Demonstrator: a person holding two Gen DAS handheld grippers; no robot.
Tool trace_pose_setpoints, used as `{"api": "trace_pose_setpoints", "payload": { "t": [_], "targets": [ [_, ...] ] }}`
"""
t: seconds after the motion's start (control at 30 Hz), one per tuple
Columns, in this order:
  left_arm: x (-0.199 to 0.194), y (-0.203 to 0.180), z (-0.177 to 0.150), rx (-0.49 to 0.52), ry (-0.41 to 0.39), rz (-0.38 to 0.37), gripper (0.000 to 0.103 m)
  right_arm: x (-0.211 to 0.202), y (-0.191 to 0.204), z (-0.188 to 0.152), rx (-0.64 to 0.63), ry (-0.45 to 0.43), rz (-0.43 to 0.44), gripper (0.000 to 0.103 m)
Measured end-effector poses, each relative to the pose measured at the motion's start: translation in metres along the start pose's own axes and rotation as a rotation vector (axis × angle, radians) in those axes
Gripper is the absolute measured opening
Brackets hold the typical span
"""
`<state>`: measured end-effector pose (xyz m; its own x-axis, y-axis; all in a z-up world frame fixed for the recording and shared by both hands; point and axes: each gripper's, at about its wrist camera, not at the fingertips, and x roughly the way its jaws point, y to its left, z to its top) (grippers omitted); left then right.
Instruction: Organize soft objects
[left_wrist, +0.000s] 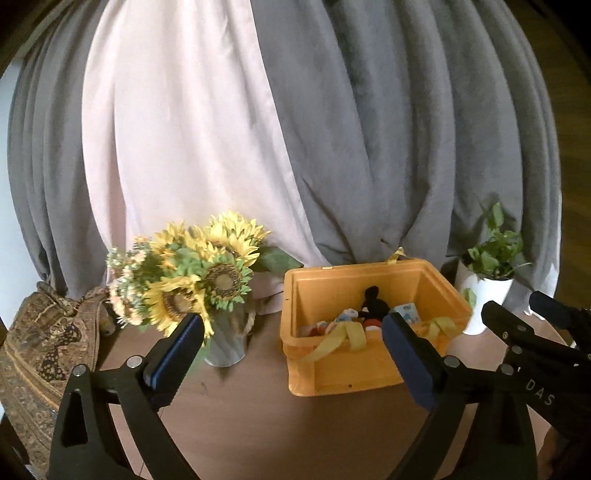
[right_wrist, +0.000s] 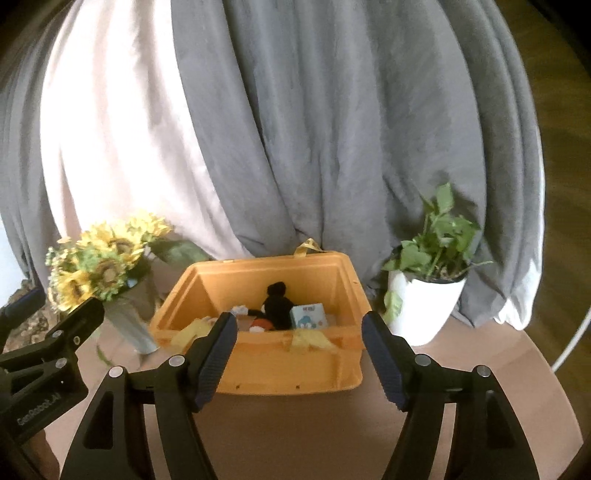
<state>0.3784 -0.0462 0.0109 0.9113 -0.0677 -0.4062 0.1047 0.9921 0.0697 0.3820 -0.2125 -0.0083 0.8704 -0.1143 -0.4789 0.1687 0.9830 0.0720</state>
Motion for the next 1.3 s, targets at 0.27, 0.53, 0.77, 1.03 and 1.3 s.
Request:
{"api": "trace_pose_setpoints", "payload": {
  "t": [0.27, 0.53, 0.77, 1.03, 1.3],
  "targets": [
    [-0.062, 0.001, -0.013, -0.018, -0.042, 0.015, 0.103, -0.072, -0.005, -0.016, 0.014, -0.063, -0.007, 0.076],
    [-0.127, -0.012, -0.033, -0.036, -0.058, 0.039, 0.103, -0.135, -0.016, -0.032, -0.005, -0.115, -0.002, 0.078],
    [-0.19, -0.025, -0.055, -0.035, -0.077, 0.074, 0.103, -0.189, -0.031, -0.056, -0.012, -0.121, 0.021, 0.08],
    [-0.248, -0.029, -0.072, -0.043, -0.092, 0.071, 0.103, -0.246, -0.036, -0.078, -0.024, -0.135, 0.033, 0.082],
    [-0.29, -0.03, -0.084, -0.051, -0.099, 0.074, 0.103, -0.293, -0.037, -0.094, -0.027, -0.157, 0.045, 0.082]
  ]
}}
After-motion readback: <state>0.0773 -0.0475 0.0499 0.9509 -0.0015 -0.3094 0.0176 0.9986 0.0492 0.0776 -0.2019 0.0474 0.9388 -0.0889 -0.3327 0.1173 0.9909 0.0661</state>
